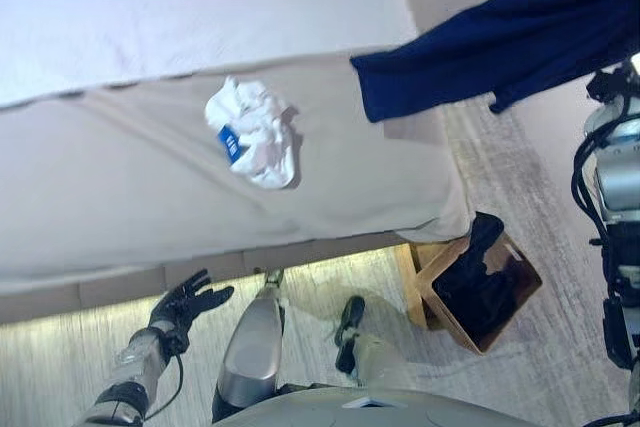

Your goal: Pick up the clothes from the bed and place them into the basket

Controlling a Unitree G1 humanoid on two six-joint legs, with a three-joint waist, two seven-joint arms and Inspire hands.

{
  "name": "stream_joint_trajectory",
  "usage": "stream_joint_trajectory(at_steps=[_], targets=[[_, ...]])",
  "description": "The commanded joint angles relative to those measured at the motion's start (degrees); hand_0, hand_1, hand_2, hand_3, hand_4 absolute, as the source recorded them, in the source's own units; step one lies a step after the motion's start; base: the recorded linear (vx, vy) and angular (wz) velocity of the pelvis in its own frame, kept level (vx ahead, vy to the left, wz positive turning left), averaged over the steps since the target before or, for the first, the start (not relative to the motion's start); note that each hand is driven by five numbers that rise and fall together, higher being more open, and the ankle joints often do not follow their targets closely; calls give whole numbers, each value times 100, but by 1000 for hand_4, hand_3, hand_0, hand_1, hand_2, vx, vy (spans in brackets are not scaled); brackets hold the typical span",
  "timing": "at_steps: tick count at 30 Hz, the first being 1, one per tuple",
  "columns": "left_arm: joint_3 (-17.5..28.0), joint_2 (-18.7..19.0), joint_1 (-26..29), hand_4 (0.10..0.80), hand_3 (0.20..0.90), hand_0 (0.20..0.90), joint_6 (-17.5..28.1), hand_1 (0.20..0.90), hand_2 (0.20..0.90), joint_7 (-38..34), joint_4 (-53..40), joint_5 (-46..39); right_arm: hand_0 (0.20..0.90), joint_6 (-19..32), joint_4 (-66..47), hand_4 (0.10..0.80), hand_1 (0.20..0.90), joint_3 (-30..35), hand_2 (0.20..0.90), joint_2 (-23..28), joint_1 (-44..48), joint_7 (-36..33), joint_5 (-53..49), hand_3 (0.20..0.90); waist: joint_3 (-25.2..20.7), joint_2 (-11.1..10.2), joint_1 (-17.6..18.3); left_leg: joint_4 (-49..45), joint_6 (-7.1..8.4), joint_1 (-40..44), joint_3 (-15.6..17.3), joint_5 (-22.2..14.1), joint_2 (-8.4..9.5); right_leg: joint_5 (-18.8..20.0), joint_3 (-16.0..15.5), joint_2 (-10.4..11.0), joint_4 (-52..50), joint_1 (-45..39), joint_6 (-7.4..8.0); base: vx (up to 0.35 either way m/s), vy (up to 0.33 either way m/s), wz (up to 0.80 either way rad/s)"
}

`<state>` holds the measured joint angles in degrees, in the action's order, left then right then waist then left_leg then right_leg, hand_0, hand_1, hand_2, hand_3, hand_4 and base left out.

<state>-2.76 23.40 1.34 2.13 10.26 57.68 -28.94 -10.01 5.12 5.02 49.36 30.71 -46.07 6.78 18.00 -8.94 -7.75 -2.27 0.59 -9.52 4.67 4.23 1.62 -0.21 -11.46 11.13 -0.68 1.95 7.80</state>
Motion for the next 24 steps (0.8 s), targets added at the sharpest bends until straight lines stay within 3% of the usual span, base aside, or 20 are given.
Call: stream_joint_trajectory(at_steps=[1,6,13,18,24], targets=[[-324,-346,-105,800,900,900,-74,900,900,-1,298,429,300,365,-223,100,300,527,300,669,44,-130,117,200,-859,543,290,460,-153,814,6,-651,-63,-102,-236,-595,-211,-134,-162,29,-39,-18],[-412,-527,-69,800,900,900,-242,900,900,-61,265,537,300,346,-160,100,300,500,300,386,-588,673,92,200,-1112,667,588,460,-144,1179,243,-779,-73,-177,-36,-660,-107,-331,-267,71,-94,-38],[-528,-449,-141,800,900,900,-369,900,900,-3,224,812,300,72,399,100,300,-3,300,-6,-1069,1747,658,200,-1061,797,813,135,-172,1311,305,-967,-80,-336,156,-723,-302,-393,-427,72,-160,-26],[-777,-423,35,800,900,900,-307,900,900,122,165,741,300,-53,1058,100,300,-393,300,95,-929,1714,1170,200,-690,1001,874,-195,-139,1106,235,-982,-71,-351,133,-669,-476,-235,-500,-61,-138,-4],[-1312,-448,675,800,900,900,63,900,900,186,-97,225,300,-530,2261,100,300,-1196,300,527,214,1546,1223,200,198,1472,990,-366,21,310,151,-742,-72,-333,189,-611,-665,553,-592,-258,-76,0]])
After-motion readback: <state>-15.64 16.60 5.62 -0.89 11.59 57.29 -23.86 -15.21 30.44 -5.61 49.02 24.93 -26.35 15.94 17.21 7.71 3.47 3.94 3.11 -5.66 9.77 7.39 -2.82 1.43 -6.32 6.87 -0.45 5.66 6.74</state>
